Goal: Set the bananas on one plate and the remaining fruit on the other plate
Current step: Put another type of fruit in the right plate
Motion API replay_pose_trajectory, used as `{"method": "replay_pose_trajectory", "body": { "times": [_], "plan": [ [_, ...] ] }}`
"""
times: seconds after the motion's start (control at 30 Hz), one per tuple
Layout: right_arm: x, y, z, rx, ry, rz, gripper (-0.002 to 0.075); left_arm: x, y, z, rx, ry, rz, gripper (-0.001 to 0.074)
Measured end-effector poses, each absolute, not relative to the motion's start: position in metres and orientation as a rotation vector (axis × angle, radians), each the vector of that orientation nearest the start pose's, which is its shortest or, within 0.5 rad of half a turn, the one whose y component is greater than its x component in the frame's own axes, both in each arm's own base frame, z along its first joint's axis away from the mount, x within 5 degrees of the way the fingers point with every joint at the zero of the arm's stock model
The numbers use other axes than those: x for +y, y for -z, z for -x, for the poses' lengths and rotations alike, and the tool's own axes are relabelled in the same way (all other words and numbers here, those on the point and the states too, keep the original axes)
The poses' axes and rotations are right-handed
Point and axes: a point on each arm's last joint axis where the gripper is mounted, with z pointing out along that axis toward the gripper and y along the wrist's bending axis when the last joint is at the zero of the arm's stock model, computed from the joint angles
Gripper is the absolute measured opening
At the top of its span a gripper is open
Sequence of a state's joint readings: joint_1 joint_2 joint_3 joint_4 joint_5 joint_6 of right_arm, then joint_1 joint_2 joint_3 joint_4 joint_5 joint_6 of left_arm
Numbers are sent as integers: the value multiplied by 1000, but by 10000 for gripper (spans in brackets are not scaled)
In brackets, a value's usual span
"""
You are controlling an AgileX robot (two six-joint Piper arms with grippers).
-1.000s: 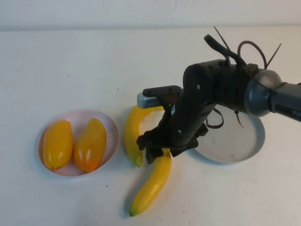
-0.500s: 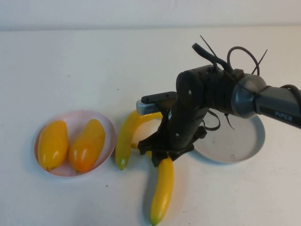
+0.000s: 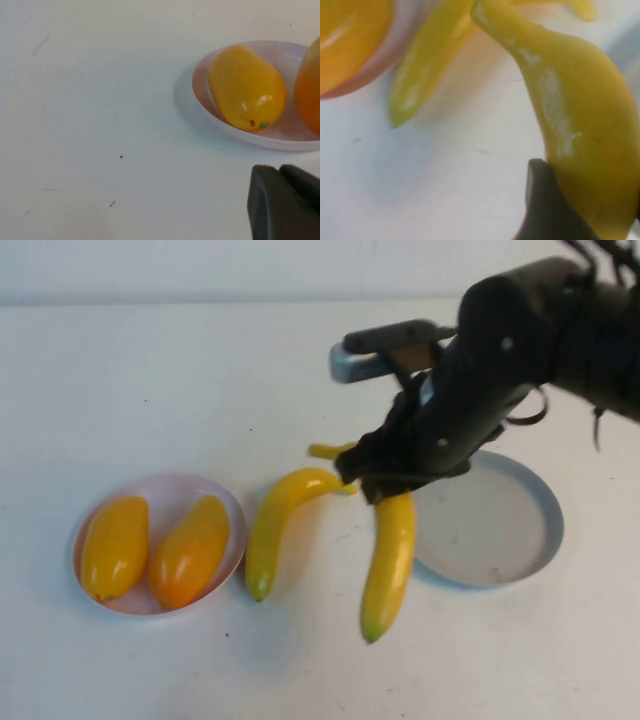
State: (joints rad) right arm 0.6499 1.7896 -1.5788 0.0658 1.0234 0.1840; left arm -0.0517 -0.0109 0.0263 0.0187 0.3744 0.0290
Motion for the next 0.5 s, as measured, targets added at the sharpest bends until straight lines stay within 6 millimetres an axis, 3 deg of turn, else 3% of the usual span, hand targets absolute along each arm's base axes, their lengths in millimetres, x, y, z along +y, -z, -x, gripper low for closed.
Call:
{"method": "replay_pose_trajectory", "body": {
  "times": [0.13, 0.27, 0.5],
  "plan": [
    [204, -298, -325, 2725, -171, 466, 305, -2, -171, -53, 1871, -3, -87, -4],
    [172, -278, -346, 2783, -46, 340, 305, -2, -171, -53, 1871, -3, -87, -4],
    [139, -247, -372, 2860, 18, 203, 305, -2, -171, -53, 1871, -3, -87, -4]
  ]
}}
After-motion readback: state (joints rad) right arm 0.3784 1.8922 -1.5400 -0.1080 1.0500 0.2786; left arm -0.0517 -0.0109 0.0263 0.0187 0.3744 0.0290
